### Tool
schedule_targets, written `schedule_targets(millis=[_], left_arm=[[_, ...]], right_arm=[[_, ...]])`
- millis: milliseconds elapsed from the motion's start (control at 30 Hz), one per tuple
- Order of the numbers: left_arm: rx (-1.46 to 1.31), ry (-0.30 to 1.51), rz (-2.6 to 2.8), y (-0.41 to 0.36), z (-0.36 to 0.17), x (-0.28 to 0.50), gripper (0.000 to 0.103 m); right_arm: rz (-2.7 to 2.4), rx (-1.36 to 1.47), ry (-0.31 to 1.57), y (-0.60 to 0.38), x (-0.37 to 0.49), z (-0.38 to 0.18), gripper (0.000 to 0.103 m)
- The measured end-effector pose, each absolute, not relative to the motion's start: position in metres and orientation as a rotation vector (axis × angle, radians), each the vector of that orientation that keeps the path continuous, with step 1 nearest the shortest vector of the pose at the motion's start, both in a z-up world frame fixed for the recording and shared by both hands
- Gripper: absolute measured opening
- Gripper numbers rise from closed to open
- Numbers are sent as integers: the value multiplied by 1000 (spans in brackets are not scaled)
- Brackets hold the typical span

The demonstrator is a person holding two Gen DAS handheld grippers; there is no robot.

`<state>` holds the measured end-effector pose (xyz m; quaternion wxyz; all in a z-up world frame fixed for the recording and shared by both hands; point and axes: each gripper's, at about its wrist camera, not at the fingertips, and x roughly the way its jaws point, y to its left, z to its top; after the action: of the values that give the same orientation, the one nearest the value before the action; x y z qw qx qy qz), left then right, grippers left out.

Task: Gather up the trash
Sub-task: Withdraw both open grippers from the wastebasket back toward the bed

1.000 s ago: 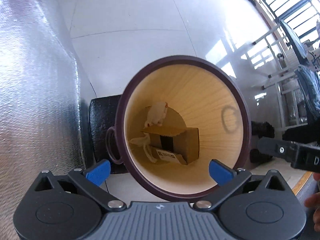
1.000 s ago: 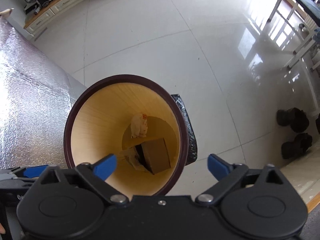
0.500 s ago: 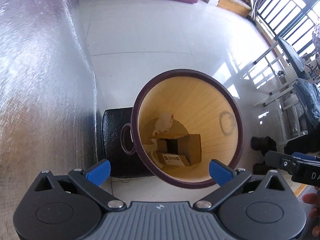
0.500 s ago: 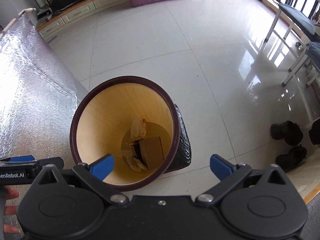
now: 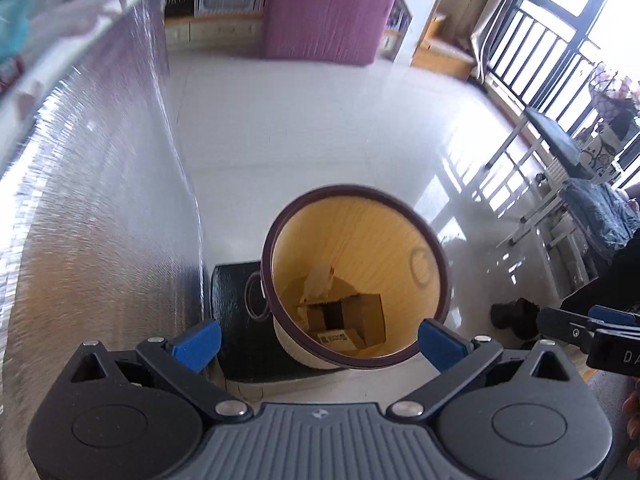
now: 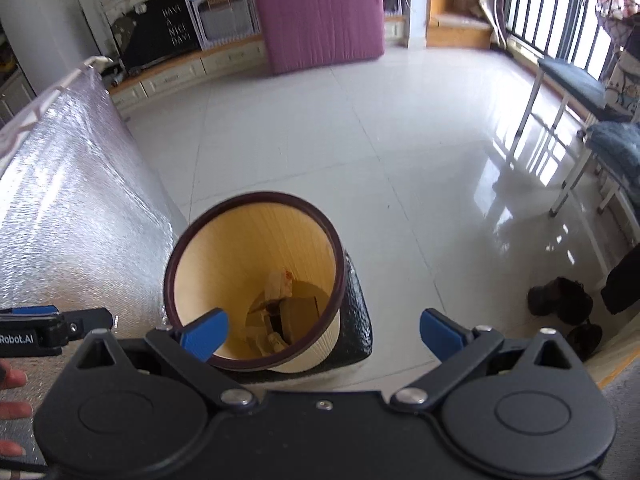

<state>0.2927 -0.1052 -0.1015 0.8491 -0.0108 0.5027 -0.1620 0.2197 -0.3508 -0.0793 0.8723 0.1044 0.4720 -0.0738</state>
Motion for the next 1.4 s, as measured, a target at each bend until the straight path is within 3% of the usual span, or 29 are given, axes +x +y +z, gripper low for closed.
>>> schedule_targets(millis=[867, 1400], left_arm=[[-32, 686, -330, -55, 11, 147, 103], [-107, 509, -156, 43, 45, 121, 103]], right_arm=[[-67, 165, 625, -317, 86, 7, 103], [102, 197, 433, -254, 94, 30, 103]])
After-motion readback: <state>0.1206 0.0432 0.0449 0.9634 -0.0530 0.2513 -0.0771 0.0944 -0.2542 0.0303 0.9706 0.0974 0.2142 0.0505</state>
